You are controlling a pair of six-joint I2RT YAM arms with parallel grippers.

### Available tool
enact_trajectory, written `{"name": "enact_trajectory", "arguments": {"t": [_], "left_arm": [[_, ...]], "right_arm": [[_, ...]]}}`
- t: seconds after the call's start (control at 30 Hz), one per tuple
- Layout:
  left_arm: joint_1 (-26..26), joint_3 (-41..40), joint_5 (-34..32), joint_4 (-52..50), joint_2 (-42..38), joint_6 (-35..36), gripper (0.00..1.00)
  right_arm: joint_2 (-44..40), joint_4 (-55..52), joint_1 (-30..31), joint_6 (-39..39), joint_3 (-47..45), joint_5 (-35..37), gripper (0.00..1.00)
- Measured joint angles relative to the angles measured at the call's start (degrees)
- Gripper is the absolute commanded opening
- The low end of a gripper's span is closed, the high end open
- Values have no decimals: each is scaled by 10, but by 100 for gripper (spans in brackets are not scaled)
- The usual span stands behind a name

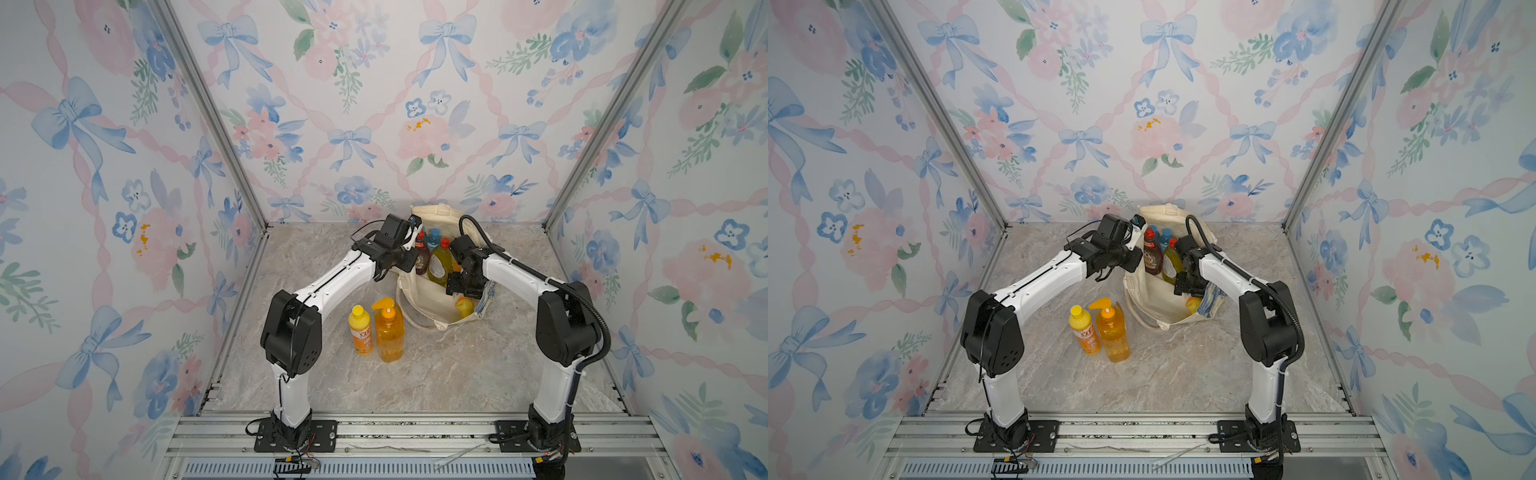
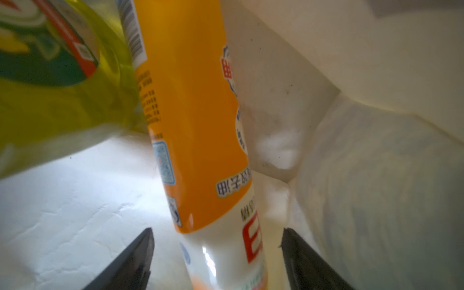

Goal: Pack dish soap into the shopping bag
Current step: Pick up the bottle of dish soap from the shopping bag.

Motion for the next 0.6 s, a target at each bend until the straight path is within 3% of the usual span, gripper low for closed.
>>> {"name": "enact_trajectory", "arguments": {"t": [0.23, 0.47, 0.6], "left_arm": [[-2, -6, 0, 4, 0, -9, 25], [-2, -8, 4, 4, 0, -23, 25], [-2, -11, 7, 4, 0, -26, 25]], "right_arm": [[22, 54, -4, -16, -25, 2, 84], [28, 90, -9, -25, -52, -7, 73], [28, 108, -9, -32, -64, -18, 59]]}}
